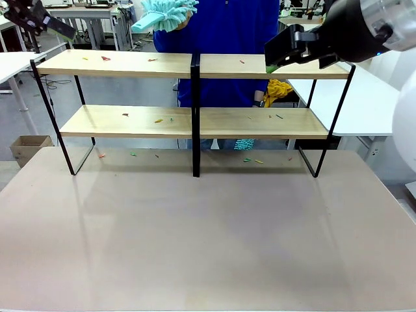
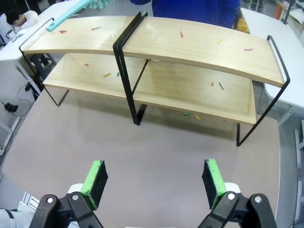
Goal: Clean the shelves.
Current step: Pick up the Duster when the human hands it over.
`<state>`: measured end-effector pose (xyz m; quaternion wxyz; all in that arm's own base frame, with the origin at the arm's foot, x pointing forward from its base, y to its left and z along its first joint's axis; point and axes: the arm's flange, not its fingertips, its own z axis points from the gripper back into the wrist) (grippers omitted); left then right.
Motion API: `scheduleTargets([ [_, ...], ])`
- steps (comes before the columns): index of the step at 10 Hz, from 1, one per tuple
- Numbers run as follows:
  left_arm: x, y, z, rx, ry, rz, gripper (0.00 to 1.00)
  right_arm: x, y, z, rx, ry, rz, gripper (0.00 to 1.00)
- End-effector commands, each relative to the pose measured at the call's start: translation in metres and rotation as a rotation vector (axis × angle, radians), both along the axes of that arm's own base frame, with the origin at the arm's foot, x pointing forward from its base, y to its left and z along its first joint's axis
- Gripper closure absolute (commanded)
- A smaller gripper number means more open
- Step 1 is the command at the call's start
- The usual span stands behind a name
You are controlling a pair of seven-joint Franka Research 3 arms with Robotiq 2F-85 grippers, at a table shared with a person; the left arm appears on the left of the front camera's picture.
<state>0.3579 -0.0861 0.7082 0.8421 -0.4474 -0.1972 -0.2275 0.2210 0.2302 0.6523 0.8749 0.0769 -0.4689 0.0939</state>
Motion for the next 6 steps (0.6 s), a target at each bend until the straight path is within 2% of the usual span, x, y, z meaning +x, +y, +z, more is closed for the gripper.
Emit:
scheduleTargets([
  [1, 0.043, 0.004, -0.008, -0.098, 0.148, -0.112, 0.0, 0.001, -0.001, 0.0, 0.0, 0.0, -0.005, 0.0],
  [2, 0.07, -0.003, -0.013, -0.131, 0.198, -0.102, 0.0, 0.001, -0.001, 0.0, 0.0, 0.0, -0.005, 0.0],
  [4, 0.116, -0.015, -0.016, -0.19, 0.224, -0.041, 0.0, 0.001, -0.001, 0.0, 0.0, 0.0, -0.005, 0.0],
  [6, 0.155, -0.024, -0.025, -0.21, 0.299, 0.009, 0.0, 0.001, -0.001, 0.0, 0.0, 0.0, -0.005, 0.0],
])
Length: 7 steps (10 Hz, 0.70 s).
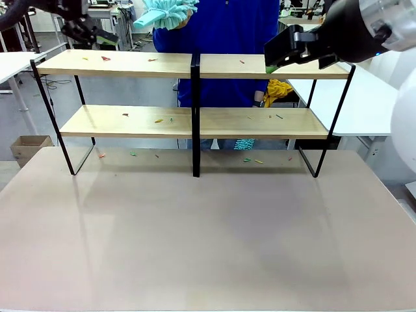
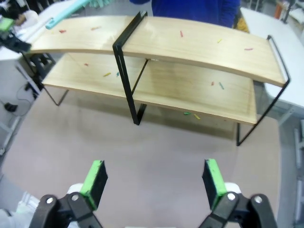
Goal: Clean the shelves.
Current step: Pick up the Duster when the human hands it over.
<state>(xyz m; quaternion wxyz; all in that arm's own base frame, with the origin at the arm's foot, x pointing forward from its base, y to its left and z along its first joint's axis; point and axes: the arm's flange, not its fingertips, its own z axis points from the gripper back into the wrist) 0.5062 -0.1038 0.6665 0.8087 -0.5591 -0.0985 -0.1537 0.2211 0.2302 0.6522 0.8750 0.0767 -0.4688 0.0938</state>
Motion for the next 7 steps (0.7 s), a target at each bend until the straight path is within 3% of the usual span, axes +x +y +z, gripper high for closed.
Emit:
scheduleTargets([
  [1, 0.021, -0.011, 0.011, -0.027, 0.046, 0.061, 0.0, 0.001, -0.001, 0.0, 0.0, -0.001, -0.004, 0.0],
  [4, 0.064, -0.03, -0.006, -0.086, 0.046, 0.257, 0.0, 0.001, -0.001, 0.0, 0.0, -0.001, -0.004, 0.0],
  [7, 0.072, -0.034, -0.02, -0.109, 0.027, 0.327, 0.0, 0.001, -0.001, 0.0, 0.0, -0.001, -0.004, 0.0],
])
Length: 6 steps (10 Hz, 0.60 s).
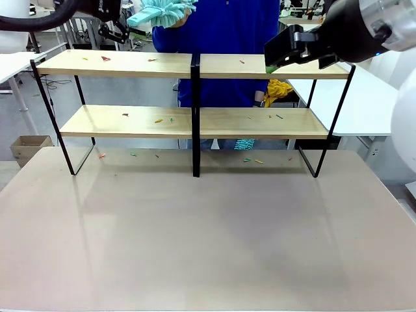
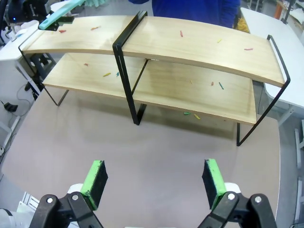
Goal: Clean the shelves.
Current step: Pick up the Duster when the human hands it over.
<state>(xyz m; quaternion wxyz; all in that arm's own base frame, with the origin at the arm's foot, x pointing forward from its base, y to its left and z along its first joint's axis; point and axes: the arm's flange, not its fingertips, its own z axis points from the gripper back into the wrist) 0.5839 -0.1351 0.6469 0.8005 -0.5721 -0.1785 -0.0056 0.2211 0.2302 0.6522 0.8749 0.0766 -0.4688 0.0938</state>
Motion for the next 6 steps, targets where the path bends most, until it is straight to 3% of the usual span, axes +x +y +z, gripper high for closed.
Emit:
scheduleTargets([
  [1, -0.0067, -0.0023, -0.0026, -0.025, -0.019, 0.012, 0.0, 0.0009, -0.0009, 0.0004, 0.0, -0.001, -0.004, 0.0],
  [4, -0.0079, 0.0003, -0.0038, -0.04, -0.025, 0.029, 0.0, 0.0009, -0.0009, 0.0004, 0.0, -0.001, -0.004, 0.0],
  [5, -0.008, 0.0002, -0.0044, -0.034, -0.026, 0.027, 0.58, 0.0009, -0.0009, 0.0004, 0.0, -0.001, -0.004, 0.0],
  [6, -0.0081, 0.0003, -0.005, -0.031, -0.027, 0.027, 0.57, 0.0009, -0.0009, 0.0004, 0.0, -0.001, -0.004, 0.0],
])
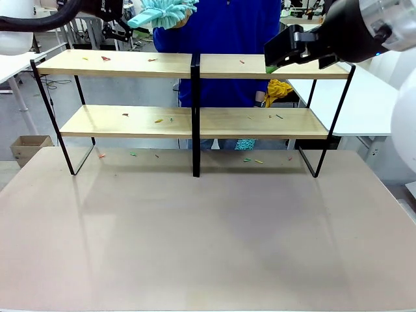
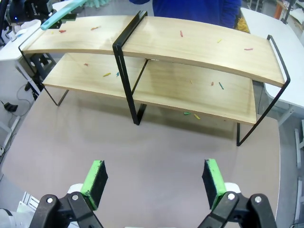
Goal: Clean the shelves.
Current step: Pick up the Duster when the human hands it over.
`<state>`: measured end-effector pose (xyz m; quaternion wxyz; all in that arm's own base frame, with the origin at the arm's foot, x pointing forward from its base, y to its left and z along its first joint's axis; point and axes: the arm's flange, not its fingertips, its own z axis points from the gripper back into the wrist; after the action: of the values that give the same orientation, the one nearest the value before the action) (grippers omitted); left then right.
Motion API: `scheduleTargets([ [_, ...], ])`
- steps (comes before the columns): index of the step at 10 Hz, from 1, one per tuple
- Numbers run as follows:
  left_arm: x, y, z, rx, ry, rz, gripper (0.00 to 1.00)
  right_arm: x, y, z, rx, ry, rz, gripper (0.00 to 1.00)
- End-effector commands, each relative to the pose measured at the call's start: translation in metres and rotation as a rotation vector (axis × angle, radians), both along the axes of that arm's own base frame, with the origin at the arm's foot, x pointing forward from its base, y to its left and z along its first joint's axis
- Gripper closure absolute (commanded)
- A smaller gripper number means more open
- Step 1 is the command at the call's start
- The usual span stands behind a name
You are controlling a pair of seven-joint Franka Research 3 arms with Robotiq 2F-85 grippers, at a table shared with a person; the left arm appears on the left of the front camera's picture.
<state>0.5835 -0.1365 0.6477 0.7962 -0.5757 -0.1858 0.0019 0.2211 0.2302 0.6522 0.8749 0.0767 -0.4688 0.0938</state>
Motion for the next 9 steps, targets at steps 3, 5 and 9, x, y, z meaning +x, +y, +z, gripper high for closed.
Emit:
scheduleTargets([
  [3, -0.008, 0.002, -0.007, -0.019, -0.026, 0.015, 1.0, 0.001, -0.001, 0.0, 0.0, -0.001, -0.004, 0.0],
  [5, -0.009, 0.002, -0.006, -0.017, -0.027, 0.013, 0.95, 0.001, -0.001, 0.0, 0.0, -0.001, -0.004, 0.0],
  [9, -0.042, 0.033, 0.02, 0.043, -0.098, -0.043, 1.0, 0.001, -0.001, 0.0, 0.0, -0.001, -0.004, 0.0],
])
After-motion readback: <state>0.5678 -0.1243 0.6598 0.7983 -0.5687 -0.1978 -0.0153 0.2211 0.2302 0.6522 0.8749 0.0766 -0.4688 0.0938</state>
